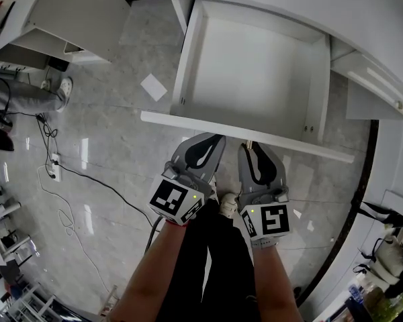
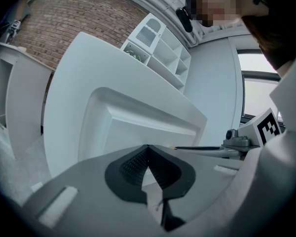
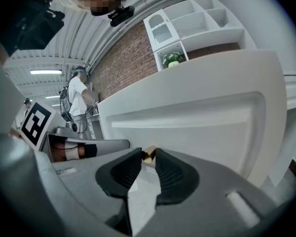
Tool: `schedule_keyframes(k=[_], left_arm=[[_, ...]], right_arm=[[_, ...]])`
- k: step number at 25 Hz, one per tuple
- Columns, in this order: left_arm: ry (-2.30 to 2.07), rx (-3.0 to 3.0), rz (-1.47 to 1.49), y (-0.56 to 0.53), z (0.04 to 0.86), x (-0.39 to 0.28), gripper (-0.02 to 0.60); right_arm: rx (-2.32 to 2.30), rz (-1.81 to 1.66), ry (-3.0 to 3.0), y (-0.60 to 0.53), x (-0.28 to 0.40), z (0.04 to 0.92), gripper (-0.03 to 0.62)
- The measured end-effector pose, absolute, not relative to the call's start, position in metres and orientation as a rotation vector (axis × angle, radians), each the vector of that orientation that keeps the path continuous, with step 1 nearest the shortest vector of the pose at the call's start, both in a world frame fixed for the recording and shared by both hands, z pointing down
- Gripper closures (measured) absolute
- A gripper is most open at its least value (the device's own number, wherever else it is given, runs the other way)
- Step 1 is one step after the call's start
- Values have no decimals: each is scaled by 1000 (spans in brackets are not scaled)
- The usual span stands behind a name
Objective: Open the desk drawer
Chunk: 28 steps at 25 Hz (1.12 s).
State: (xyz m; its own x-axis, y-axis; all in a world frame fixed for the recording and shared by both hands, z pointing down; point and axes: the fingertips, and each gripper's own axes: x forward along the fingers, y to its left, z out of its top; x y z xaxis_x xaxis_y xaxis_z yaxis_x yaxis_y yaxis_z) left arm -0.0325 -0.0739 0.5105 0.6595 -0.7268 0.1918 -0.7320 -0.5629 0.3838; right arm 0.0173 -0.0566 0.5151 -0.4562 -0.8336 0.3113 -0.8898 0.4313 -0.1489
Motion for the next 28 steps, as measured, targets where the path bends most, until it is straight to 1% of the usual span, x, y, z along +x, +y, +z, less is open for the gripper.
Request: schedule_keyframes(k=[20,26,27,28], left_arm=[[-1136,2453,51,-58,513,-25,578],[-1169,2460,67,-50,500,-30,578],[-1174,2463,66,-48,498,-30,580],[-1177,2468,65,-45,496,-30,579]], right_arm=[[1472,443,-2517,-47,19,514,502],[1463,409,-2606,-31,32,489,507],[1471,399,-2620,-29,36,482,518],[1478,388,-2630,-28,40,476,544]])
